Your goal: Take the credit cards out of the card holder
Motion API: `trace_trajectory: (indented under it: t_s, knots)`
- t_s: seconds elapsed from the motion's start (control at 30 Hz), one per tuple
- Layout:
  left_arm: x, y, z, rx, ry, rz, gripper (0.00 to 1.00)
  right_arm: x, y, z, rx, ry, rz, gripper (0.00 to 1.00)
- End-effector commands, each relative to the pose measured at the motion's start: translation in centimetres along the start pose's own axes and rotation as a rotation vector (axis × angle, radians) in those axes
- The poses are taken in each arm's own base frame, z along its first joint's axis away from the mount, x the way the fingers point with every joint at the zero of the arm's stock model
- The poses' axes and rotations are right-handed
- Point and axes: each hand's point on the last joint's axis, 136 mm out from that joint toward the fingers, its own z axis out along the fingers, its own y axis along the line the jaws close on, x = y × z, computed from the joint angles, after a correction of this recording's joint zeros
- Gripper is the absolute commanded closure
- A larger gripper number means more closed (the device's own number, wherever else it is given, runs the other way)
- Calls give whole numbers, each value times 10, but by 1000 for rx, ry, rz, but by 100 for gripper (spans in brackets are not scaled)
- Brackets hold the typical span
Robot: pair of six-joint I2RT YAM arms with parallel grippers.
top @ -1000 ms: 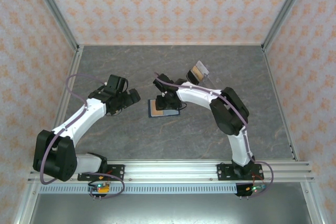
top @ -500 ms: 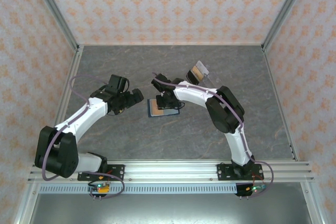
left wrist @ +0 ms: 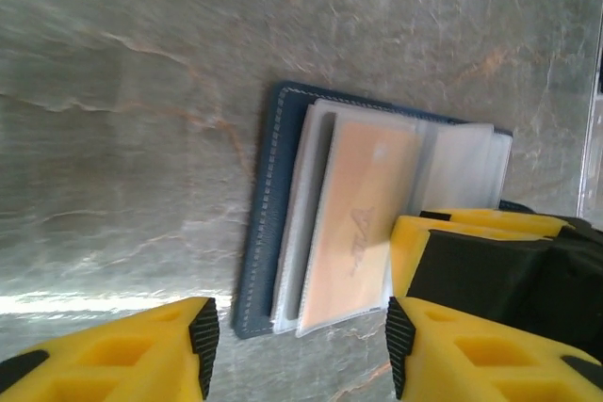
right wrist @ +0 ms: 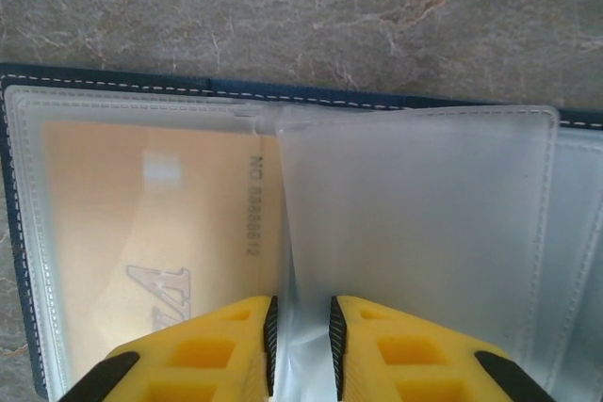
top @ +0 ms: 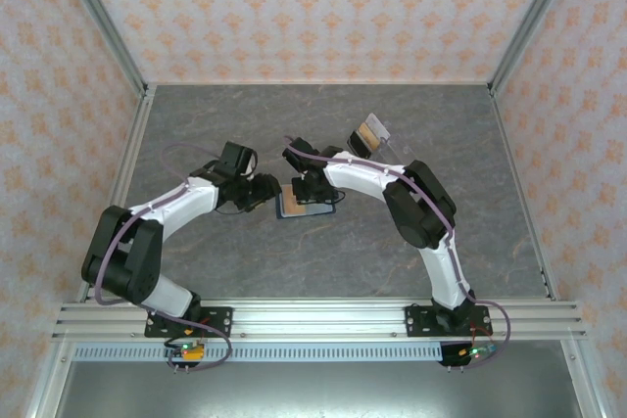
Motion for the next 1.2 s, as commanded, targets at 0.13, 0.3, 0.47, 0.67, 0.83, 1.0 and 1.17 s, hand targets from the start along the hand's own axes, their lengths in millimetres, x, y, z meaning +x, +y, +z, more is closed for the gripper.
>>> trace_trajectory:
  t_s: [0.13,0.3,0.47,0.67,0.83,1.0,1.17]
  knots:
    - [5,-18,25,61,62,22,64,22,-25,25,84,79,16,77]
    - [7,-17,32,60,86,23,72,23,-26,25,78,82,18,77]
    - [7,-14,34,51,90,23,78,24,-25,27,73,85,22,77]
    - [7,-12,34,37,83,27,80,24,-24,27,68,85,20,77]
    - [9,-10,39,37,96,21,79,25,-24,27,63,88,22,77]
    - [12,-11,42,33,110,32,79,25,-24,28,61,90,23,77]
    - [13,-9,45,24,115,34,79,25,-23,27,59,89,24,77]
